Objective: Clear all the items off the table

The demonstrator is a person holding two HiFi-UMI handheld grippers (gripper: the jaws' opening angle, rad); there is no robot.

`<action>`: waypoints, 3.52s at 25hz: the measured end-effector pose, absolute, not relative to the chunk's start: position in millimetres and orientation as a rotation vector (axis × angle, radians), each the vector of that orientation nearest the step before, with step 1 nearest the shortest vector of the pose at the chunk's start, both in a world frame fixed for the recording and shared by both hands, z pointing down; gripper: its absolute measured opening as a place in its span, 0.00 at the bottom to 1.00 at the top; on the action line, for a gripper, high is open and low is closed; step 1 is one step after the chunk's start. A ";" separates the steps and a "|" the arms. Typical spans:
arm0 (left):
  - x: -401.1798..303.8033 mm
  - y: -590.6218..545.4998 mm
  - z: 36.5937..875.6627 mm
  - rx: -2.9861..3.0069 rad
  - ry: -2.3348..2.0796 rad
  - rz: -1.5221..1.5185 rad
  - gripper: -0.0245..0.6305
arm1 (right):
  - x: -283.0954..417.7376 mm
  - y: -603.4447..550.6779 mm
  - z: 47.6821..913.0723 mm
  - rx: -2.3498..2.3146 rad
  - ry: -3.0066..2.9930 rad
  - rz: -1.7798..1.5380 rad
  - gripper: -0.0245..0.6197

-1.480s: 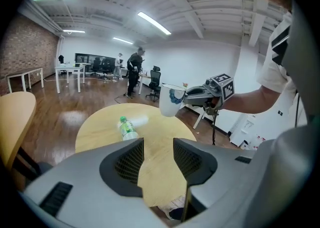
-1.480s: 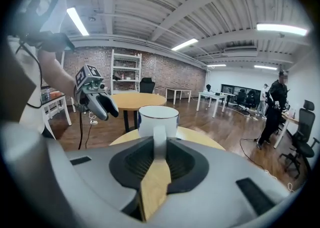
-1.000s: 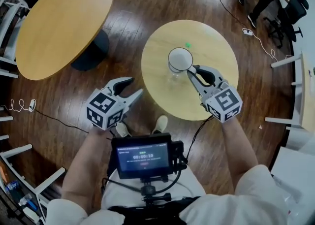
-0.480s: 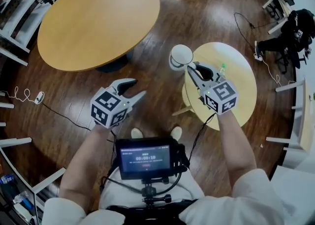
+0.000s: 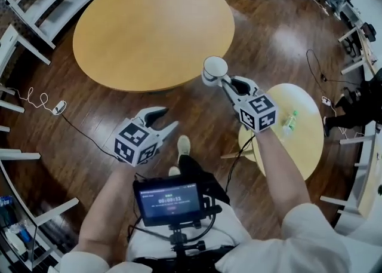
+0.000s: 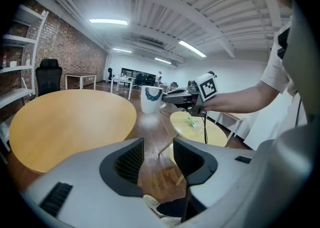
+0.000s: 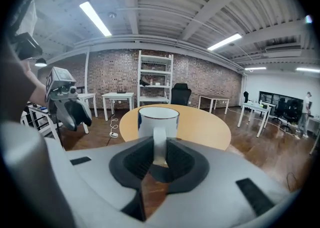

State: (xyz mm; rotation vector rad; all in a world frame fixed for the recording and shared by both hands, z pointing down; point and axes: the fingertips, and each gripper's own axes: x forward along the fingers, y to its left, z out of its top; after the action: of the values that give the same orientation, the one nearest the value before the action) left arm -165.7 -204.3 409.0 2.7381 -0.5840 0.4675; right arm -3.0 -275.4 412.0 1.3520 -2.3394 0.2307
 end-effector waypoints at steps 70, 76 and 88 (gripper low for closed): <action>-61.7 -111.7 377.9 2.891 -0.035 0.472 0.34 | 86.8 46.7 376.1 2.165 -1.777 0.399 0.43; -41.7 -79.9 376.5 2.899 0.030 0.499 0.34 | 114.0 114.9 354.2 2.300 -1.625 0.400 0.43; 0.5 -11.3 373.8 2.906 0.011 0.579 0.34 | 154.5 209.0 353.6 2.382 -1.559 0.458 0.43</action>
State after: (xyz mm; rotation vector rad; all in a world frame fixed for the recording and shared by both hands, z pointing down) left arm 0.5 -11.3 373.8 2.9056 0.0108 0.5793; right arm 154.5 209.0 353.6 2.3822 -1.5586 0.4580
